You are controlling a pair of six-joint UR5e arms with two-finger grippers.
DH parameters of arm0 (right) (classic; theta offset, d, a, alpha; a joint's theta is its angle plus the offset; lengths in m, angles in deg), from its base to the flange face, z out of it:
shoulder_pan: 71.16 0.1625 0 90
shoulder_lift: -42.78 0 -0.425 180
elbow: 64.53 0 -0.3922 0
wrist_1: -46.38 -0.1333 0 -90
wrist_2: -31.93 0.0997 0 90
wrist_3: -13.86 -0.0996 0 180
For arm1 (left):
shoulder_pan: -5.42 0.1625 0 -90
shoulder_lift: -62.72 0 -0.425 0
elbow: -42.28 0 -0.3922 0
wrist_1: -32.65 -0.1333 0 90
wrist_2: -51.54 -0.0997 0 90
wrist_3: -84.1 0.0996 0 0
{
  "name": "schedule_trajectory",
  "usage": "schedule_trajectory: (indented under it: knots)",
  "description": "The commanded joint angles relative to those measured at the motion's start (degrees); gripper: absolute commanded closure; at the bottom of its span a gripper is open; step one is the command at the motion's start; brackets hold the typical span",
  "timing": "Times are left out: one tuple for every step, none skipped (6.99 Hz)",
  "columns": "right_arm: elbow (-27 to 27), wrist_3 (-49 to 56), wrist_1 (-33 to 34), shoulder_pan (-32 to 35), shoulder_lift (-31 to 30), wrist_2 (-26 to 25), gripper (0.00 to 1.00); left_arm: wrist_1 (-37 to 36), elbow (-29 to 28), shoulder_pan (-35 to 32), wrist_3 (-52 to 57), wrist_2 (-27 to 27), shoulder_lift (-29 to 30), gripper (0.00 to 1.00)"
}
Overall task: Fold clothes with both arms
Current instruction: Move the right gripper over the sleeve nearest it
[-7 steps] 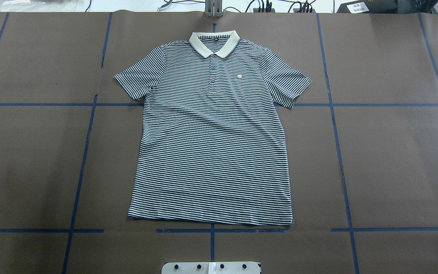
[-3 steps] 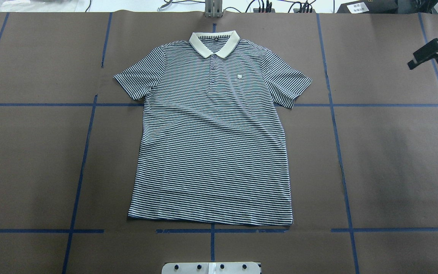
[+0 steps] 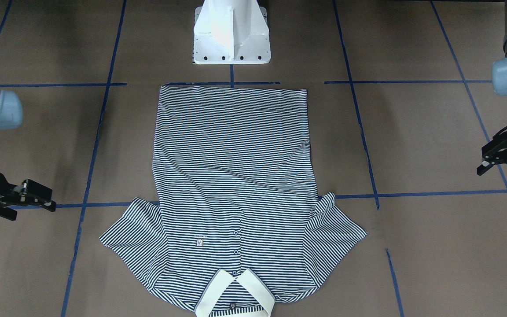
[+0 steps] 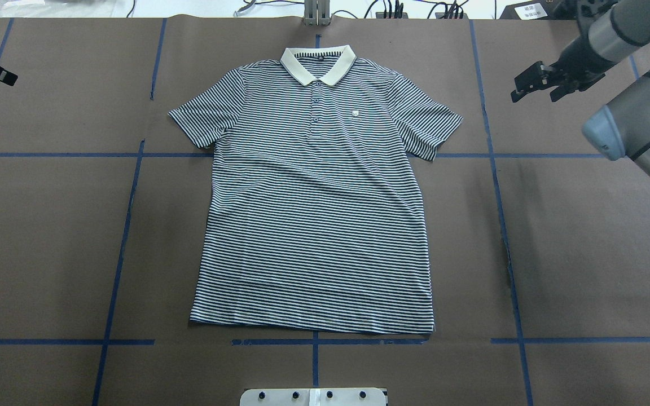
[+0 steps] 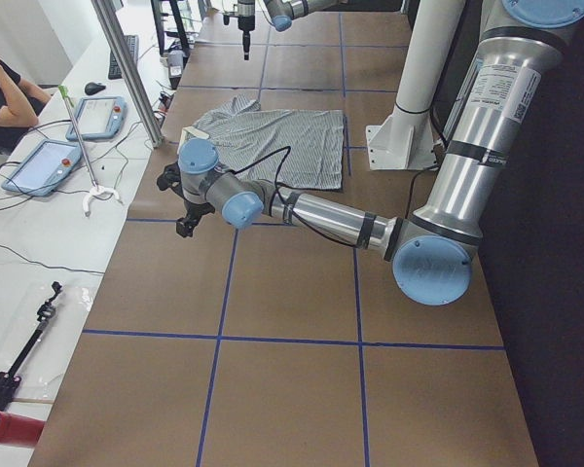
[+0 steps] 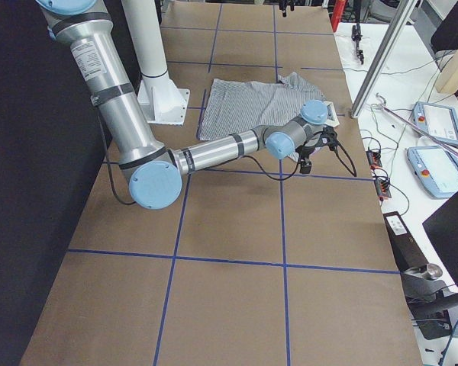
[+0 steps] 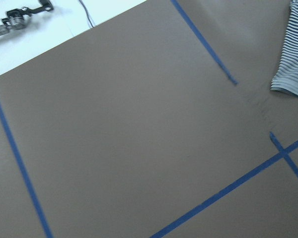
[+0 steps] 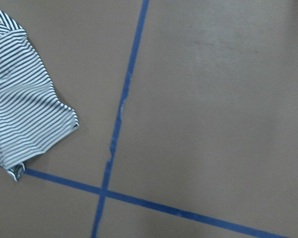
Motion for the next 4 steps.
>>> schedule_trajectory:
  knots:
    - [7.14, -4.15, -5.65, -5.79, 5.41, -10.73, 0.0, 0.47, -0.77, 0.56, -6.55, -3.14, 1.64, 0.0]
    - [12.92, -4.16, -7.49, -6.85, 9.63, -11.03, 0.0, 1.26, -0.85, 0.56, -6.64, -3.15, 1.64, 0.0]
    - [15.16, -4.16, -8.29, -7.9, 10.45, -12.25, 0.0, 1.26, -0.76, 0.56, -6.82, -3.15, 1.64, 0.0]
    - [15.18, -4.16, -8.12, -9.04, 10.37, -13.3, 0.0, 1.26, -0.33, 0.56, -7.08, -3.06, 1.64, 0.0]
